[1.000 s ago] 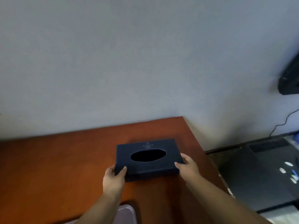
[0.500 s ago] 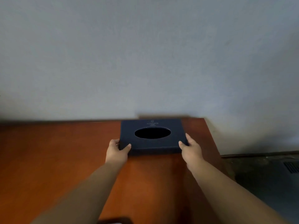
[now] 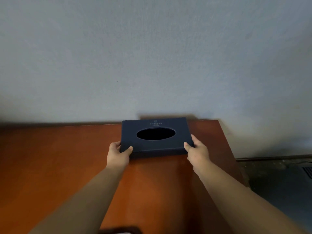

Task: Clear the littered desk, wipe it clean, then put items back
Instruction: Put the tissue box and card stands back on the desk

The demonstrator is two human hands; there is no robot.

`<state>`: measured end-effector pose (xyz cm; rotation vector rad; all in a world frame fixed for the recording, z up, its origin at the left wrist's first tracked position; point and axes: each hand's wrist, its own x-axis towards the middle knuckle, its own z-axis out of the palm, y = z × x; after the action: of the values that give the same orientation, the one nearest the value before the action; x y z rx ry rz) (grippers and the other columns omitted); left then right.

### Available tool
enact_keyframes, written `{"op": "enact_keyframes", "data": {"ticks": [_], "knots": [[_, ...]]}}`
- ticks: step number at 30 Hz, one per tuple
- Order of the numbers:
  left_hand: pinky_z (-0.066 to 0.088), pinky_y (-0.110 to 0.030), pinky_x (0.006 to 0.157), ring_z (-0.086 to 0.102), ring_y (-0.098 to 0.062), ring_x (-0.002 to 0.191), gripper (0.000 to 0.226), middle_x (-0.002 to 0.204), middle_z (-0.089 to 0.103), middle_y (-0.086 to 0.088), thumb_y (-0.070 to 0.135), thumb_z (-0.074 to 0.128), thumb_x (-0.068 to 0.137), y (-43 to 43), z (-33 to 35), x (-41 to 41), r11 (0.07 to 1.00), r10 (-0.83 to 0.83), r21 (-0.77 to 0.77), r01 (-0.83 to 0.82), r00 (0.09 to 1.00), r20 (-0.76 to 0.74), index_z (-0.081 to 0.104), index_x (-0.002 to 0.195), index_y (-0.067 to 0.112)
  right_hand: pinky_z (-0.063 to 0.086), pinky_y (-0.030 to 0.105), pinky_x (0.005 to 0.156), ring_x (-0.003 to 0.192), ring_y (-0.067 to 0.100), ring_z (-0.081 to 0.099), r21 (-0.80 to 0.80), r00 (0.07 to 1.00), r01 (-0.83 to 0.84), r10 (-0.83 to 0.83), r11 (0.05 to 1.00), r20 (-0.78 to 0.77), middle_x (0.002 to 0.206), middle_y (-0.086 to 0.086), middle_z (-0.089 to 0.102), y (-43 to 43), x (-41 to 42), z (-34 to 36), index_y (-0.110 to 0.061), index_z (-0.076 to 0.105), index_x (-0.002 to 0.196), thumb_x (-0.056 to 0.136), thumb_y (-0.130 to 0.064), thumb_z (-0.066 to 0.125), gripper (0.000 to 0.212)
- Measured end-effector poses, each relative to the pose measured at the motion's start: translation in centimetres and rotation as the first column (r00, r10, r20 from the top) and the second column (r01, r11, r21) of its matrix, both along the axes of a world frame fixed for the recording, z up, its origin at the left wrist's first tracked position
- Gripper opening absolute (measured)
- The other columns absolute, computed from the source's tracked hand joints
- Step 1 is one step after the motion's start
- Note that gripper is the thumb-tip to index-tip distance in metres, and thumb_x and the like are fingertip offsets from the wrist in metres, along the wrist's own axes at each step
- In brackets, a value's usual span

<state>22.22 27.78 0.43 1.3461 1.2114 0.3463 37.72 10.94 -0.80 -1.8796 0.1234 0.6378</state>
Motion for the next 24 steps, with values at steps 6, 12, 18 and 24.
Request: {"op": "enact_keyframes", "data": {"ticks": [6, 12, 18, 24], "knots": [[0.044, -0.033, 0.096, 0.051, -0.017, 0.102, 0.051, 0.129, 0.053, -0.007, 0.012, 0.061, 0.091, 0.12, 0.05, -0.40, 1.000, -0.005, -0.016, 0.005, 1.000, 0.019, 0.037, 0.135, 0.012, 0.043, 0.046, 0.104, 0.125, 0.026, 0.049, -0.014, 1.000, -0.003, 0.003, 1.000, 0.002, 0.139, 0.001, 0.049, 0.20, -0.40, 0.12, -0.026, 0.037, 0.143, 0.094, -0.013, 0.056, 0.054], [0.044, -0.034, 0.098, 0.050, -0.016, 0.103, 0.050, 0.129, 0.053, -0.006, 0.013, 0.060, 0.091, 0.09, 0.00, -0.45, 1.000, -0.015, -0.023, 0.015, 1.000, 0.026, 0.037, 0.136, 0.013, 0.042, 0.048, 0.104, 0.128, 0.028, 0.047, -0.013, 1.000, 0.026, -0.026, 1.000, -0.002, 0.141, 0.004, 0.046, 0.42, -0.52, 0.19, -0.023, 0.036, 0.144, 0.093, -0.011, 0.056, 0.056], [0.042, -0.031, 0.095, 0.049, -0.015, 0.105, 0.050, 0.131, 0.052, -0.006, 0.014, 0.060, 0.091, 0.22, -0.07, -0.52, 1.000, -0.022, -0.003, 0.022, 1.000, 0.021, 0.037, 0.136, 0.014, 0.043, 0.047, 0.103, 0.127, 0.028, 0.048, -0.013, 0.999, 0.036, -0.036, 0.999, 0.001, 0.141, 0.003, 0.046, 0.44, -0.67, 0.21, -0.022, 0.036, 0.144, 0.093, -0.010, 0.056, 0.055], [0.042, -0.031, 0.093, 0.051, -0.018, 0.110, 0.050, 0.132, 0.052, -0.007, 0.014, 0.060, 0.091, 0.14, -0.16, -0.55, 1.000, -0.016, 0.003, 0.016, 1.000, 0.022, 0.037, 0.136, 0.013, 0.043, 0.045, 0.104, 0.126, 0.027, 0.049, 0.002, 0.999, 0.048, -0.048, 0.999, -0.013, 0.140, 0.002, 0.047, 0.38, -0.72, 0.30, -0.022, 0.037, 0.143, 0.093, -0.009, 0.056, 0.055]]}}
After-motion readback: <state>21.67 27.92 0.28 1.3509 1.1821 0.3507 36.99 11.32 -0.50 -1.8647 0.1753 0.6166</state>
